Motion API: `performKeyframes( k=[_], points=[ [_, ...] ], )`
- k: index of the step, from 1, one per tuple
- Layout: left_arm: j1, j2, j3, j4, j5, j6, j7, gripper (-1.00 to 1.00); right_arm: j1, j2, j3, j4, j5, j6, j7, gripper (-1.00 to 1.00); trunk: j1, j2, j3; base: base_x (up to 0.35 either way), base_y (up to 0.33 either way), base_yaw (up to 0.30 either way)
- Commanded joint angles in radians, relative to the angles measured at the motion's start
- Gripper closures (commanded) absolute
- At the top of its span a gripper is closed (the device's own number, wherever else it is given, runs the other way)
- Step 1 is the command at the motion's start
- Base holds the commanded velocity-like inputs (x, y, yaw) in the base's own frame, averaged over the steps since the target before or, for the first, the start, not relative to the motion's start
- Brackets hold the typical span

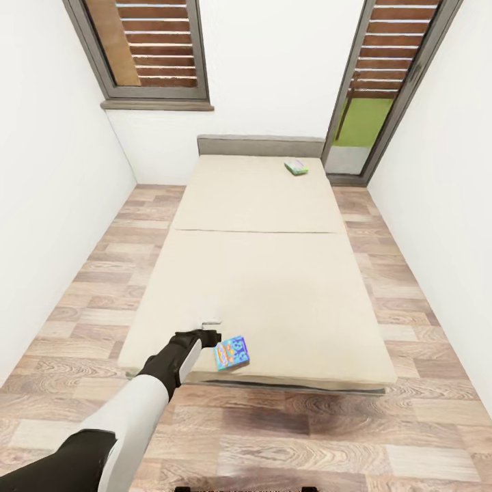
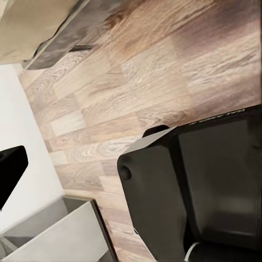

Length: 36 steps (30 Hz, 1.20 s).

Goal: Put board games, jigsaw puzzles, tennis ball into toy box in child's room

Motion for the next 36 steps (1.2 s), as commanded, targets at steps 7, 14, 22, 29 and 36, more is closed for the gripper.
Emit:
performKeyframes(
  k=[7,14,22,29,36],
  points=[
    [0.0,0.0,-0.007,0.022,-0.004,0.001,0.001,-1.0,0.002,-0.011,0.009,0.001,-0.007,-0.004,0.002,-1.0,0.0,-0.002,-0.012,0.0,0.0,-0.07],
    [0.0,0.0,-0.012,0.023,-0.005,0.008,-0.008,-1.0,-0.003,-0.023,0.008,-0.047,-0.008,0.007,0.062,-1.0,0.0,-0.002,-0.015,0.0,0.0,-0.036],
    [0.0,0.0,-0.013,0.023,-0.004,0.01,-0.01,-1.0,-0.01,-0.112,-0.04,-0.396,-0.006,0.328,0.052,-1.0,0.0,-0.002,-0.016,0.0,0.0,-0.003],
    [0.0,0.0,-0.013,0.023,-0.003,0.009,-0.011,-1.0,0.002,-0.133,-0.144,-0.632,0.004,0.451,-0.046,-1.0,0.0,-0.002,-0.016,0.0,0.0,0.0],
    [0.0,0.0,-0.013,0.023,-0.003,0.008,-0.012,-1.0,0.003,-0.133,-0.163,-0.649,-0.004,0.455,-0.062,-1.0,0.0,-0.002,-0.016,0.0,0.0,0.0]
  ],
)
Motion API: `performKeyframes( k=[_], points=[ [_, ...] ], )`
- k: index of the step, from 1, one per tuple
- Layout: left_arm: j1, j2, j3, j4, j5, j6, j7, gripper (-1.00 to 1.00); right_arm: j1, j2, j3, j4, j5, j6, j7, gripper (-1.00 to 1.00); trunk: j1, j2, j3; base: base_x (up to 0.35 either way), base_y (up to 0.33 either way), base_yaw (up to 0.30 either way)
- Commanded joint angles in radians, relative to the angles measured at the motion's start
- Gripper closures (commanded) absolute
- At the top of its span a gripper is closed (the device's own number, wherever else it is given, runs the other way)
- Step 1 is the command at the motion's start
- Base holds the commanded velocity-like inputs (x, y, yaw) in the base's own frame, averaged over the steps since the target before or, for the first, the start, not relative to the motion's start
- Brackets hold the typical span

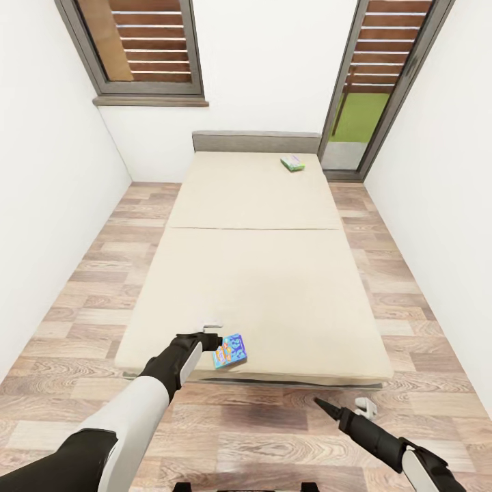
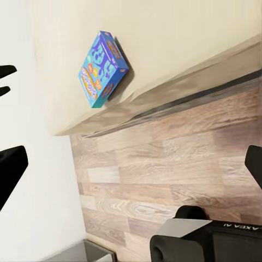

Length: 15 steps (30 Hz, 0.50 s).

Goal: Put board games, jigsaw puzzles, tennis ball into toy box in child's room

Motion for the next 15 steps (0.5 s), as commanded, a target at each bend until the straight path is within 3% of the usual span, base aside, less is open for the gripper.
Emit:
performKeyframes(
  k=[1,10,15],
  points=[
    [0.0,0.0,-0.001,-0.002,0.001,0.006,0.004,-1.0,0.0,0.0,-0.001,0.0,-0.008,0.008,0.001,-1.0,0.001,-0.002,-0.001,0.0,0.0,0.0],
    [0.0,0.0,-0.001,-0.002,0.001,0.006,0.003,-1.0,0.002,0.0,-0.002,-0.011,-0.007,0.008,0.001,-1.0,0.001,-0.002,-0.001,0.0,0.0,0.0],
    [0.0,0.0,-0.001,-0.002,0.001,0.006,0.004,-1.0,-0.01,0.002,-0.005,-0.048,-0.009,0.049,-0.002,-1.0,0.001,-0.002,-0.001,0.0,0.0,0.0]
  ],
)
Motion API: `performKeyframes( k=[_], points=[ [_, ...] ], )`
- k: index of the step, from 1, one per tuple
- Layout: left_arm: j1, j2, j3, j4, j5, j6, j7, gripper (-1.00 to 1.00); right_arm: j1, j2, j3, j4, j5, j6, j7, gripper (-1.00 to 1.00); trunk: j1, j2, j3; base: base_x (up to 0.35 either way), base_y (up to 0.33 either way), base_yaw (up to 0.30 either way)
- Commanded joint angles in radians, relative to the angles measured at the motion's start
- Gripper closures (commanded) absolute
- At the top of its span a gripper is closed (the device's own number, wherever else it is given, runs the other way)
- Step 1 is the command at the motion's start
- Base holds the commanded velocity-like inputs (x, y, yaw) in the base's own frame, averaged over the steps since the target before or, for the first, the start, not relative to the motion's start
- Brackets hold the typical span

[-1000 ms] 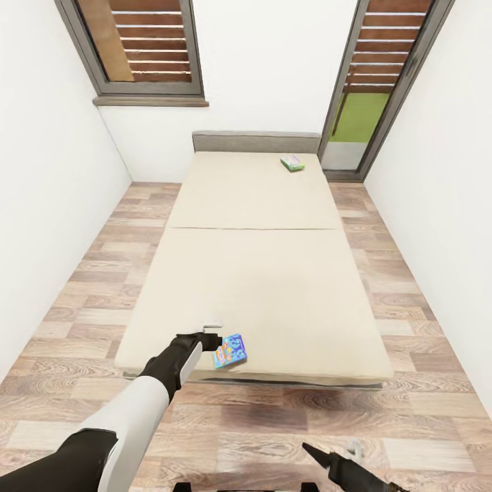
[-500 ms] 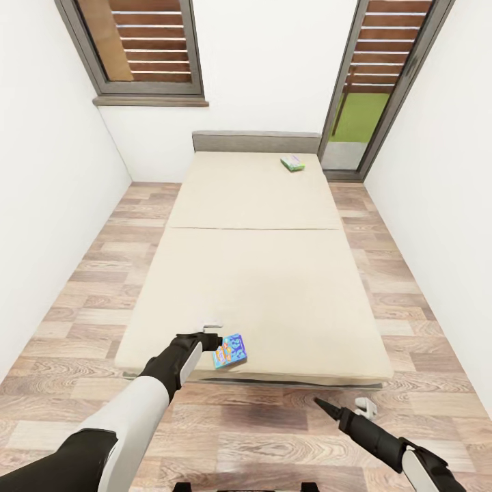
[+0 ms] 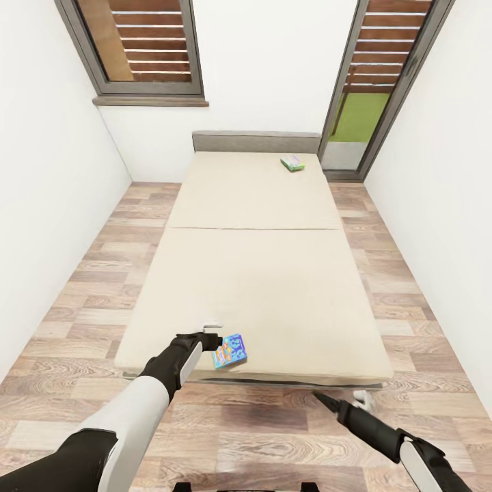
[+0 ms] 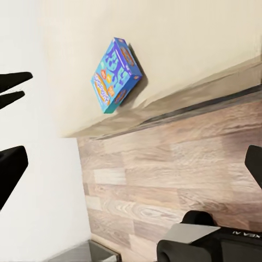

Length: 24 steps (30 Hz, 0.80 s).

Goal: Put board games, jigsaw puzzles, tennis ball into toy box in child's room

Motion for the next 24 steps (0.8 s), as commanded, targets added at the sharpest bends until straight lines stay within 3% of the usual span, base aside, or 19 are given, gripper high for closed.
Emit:
performKeyframes(
  k=[1,6,12,19,24],
  points=[
    [0.0,0.0,-0.001,-0.002,0.001,0.006,0.004,-1.0,-0.004,0.001,-0.001,-0.013,-0.006,0.022,-0.001,-1.0,0.0,-0.002,-0.001,0.0,0.0,0.0],
    [0.0,0.0,-0.001,-0.014,0.001,0.008,0.004,-1.0,-0.024,0.005,-0.001,-0.213,-0.002,0.125,-0.058,-1.0,0.0,-0.002,-0.001,0.0,0.0,0.0],
    [0.0,0.0,-0.001,-0.031,0.001,0.014,0.005,-1.0,-0.024,0.006,-0.002,-0.359,-0.006,0.167,-0.176,-1.0,0.0,-0.002,-0.001,0.0,0.0,0.0],
    [0.0,0.0,0.001,-0.059,0.001,0.035,0.004,-1.0,-0.023,0.007,-0.002,-0.385,-0.009,0.184,-0.206,-1.0,0.0,-0.002,-0.001,0.0,0.0,0.0],
    [0.0,0.0,0.008,-0.102,0.002,0.101,-0.032,-1.0,-0.023,0.007,0.0,-0.389,-0.008,0.179,-0.204,-1.0,0.0,-0.002,-0.001,0.0,0.0,0.0]
  ],
)
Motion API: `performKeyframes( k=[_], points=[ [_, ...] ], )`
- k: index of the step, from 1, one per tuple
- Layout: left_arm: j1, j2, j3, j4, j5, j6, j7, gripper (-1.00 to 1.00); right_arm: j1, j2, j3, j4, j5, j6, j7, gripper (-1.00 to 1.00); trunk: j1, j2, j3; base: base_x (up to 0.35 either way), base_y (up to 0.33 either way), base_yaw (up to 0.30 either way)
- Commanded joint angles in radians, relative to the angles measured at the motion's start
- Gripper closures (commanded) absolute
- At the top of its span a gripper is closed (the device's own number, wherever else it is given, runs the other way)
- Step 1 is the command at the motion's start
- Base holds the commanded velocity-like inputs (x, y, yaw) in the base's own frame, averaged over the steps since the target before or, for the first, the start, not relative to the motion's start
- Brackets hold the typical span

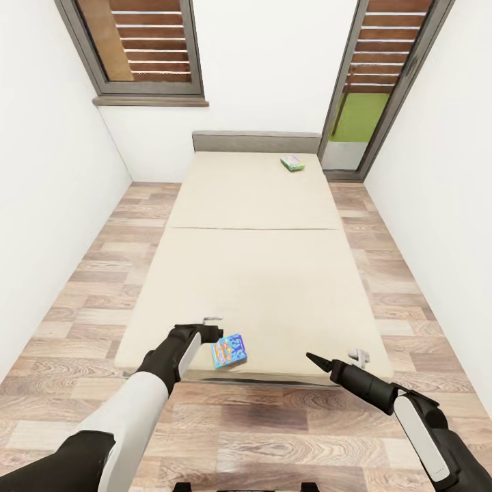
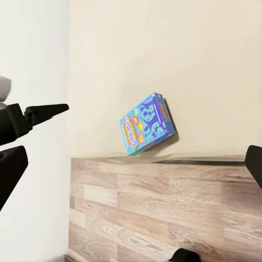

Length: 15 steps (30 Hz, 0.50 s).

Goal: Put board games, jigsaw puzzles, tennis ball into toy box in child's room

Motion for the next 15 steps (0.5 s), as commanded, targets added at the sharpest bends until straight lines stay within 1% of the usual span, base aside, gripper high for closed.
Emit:
performKeyframes(
  k=[1,3,5,15],
  points=[
    [0.0,0.0,0.0,-0.005,0.001,0.012,-0.004,-1.0,0.0,0.0,-0.001,-0.001,-0.005,0.008,0.0,-1.0,0.001,-0.002,-0.001,0.0,0.0,0.0],
    [0.0,0.0,-0.001,-0.013,0.001,0.026,-0.027,-1.0,0.001,0.0,-0.001,-0.006,-0.005,0.007,-0.001,-1.0,0.001,-0.002,-0.001,0.0,0.0,0.0],
    [0.0,0.0,-0.001,-0.015,0.001,0.029,-0.036,-1.0,0.002,-0.001,-0.002,-0.009,-0.005,0.008,-0.001,-1.0,0.001,-0.002,-0.001,0.0,0.0,0.0],
    [0.0,0.0,0.001,-0.018,0.002,0.023,-0.045,-1.0,0.008,-0.002,-0.021,-0.012,-0.008,0.013,0.002,-1.0,0.001,-0.002,-0.01,0.0,0.0,0.0]
  ],
)
